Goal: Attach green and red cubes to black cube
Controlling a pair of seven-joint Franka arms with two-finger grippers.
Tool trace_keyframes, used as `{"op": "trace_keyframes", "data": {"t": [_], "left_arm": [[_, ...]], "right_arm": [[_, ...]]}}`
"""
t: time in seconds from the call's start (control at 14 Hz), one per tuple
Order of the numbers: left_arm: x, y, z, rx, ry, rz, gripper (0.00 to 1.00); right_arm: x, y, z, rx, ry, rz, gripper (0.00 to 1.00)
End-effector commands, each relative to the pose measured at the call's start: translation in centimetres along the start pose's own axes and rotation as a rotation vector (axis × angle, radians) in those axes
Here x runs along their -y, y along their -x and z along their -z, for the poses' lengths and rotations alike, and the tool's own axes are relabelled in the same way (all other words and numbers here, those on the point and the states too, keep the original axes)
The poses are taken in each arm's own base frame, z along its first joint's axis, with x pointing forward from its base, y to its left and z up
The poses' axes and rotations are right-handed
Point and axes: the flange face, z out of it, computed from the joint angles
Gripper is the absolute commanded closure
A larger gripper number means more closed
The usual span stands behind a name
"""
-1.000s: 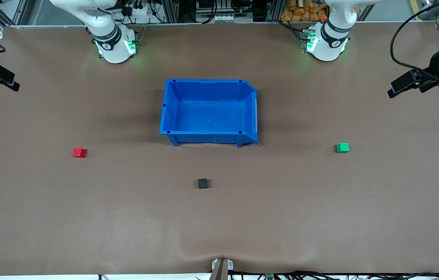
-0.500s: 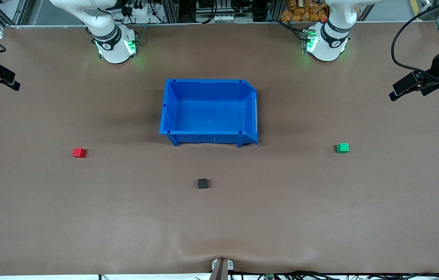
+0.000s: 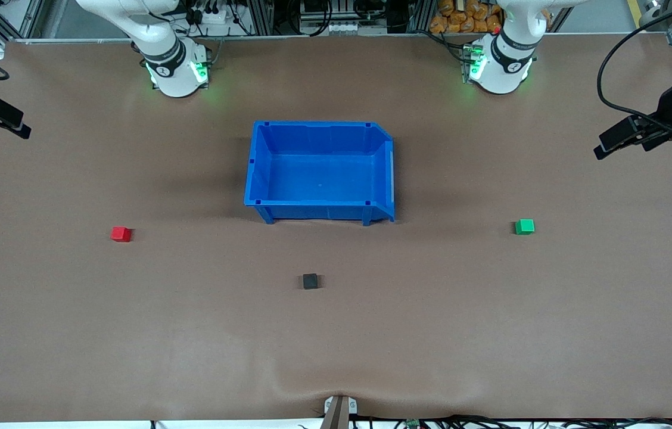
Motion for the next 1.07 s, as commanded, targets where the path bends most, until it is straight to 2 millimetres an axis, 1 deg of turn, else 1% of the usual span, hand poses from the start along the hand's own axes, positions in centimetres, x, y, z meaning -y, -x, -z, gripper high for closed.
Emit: {"op": "trace_keyframes", "data": {"t": [0.0, 0.43, 0.57, 0.71, 0.79, 0.86, 1.0], "left_arm": [[0.0, -0.3, 0.1, -0.008, 0.024, 0.001, 0.00], [-0.1, -0.6, -0.4, 0.001, 0.023, 0.001, 0.00], [-0.2, -1.3, -2.1, 0.033, 0.020, 0.000, 0.00], [-0.2, -1.3, -2.1, 0.035, 0.019, 0.000, 0.00], [-0.1, -1.5, -2.4, 0.039, 0.018, 0.002, 0.00], [-0.1, -1.8, -3.1, 0.053, 0.017, 0.001, 0.00], [-0.3, -1.7, -3.4, 0.065, 0.014, 0.001, 0.00]], "right_arm": [[0.6, 0.2, 0.4, -0.004, 0.005, 0.003, 0.00], [0.1, 0.3, 0.3, 0.001, 0.005, -0.004, 0.00], [0.4, 0.3, 0.3, 0.000, 0.005, 0.002, 0.00], [0.4, 0.3, 0.3, 0.001, 0.007, 0.000, 0.00], [0.2, 0.2, 0.3, 0.000, 0.007, -0.002, 0.00], [0.4, 0.2, 0.4, -0.005, 0.007, 0.001, 0.00], [0.7, 0.2, 0.4, -0.003, 0.007, 0.008, 0.00]]}}
